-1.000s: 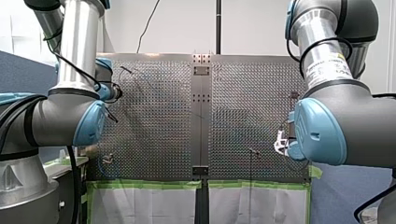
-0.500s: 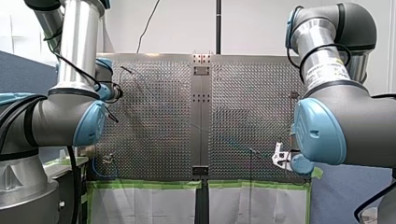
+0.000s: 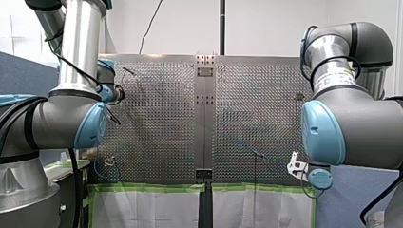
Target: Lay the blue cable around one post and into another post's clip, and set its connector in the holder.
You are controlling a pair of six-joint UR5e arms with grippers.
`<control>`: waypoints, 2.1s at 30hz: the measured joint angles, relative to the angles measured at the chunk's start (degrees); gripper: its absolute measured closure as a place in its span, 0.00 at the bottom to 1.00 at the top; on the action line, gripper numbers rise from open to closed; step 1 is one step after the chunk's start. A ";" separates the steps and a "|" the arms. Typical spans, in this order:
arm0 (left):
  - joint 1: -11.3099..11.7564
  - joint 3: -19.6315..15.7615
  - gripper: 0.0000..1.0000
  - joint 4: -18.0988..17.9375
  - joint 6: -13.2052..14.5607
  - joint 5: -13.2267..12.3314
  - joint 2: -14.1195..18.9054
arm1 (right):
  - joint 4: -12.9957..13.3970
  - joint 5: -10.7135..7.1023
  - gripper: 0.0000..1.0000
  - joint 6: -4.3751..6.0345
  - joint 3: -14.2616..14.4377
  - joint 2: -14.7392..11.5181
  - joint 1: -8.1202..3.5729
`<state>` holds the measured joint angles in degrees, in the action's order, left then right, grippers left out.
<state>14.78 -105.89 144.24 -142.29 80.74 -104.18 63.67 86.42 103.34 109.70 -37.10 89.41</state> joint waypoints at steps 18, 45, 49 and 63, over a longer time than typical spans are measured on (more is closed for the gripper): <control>-0.81 0.00 0.00 0.02 0.00 0.15 0.00 | 0.58 -9.47 1.00 -5.09 -3.31 0.91 1.02; -2.35 0.00 0.00 1.70 0.00 0.79 0.03 | 1.65 -22.30 1.00 -7.46 -4.00 5.70 -4.82; -2.43 0.00 0.00 3.39 0.33 1.05 0.68 | 1.24 -24.23 1.00 -7.76 -4.28 6.03 -4.66; -3.00 0.00 0.00 9.28 1.83 -0.38 6.48 | 0.52 -29.95 1.00 -7.86 -4.75 6.10 -3.83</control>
<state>11.77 -105.89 153.52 -140.46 80.36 -97.70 64.19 56.47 95.48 104.95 -31.00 85.58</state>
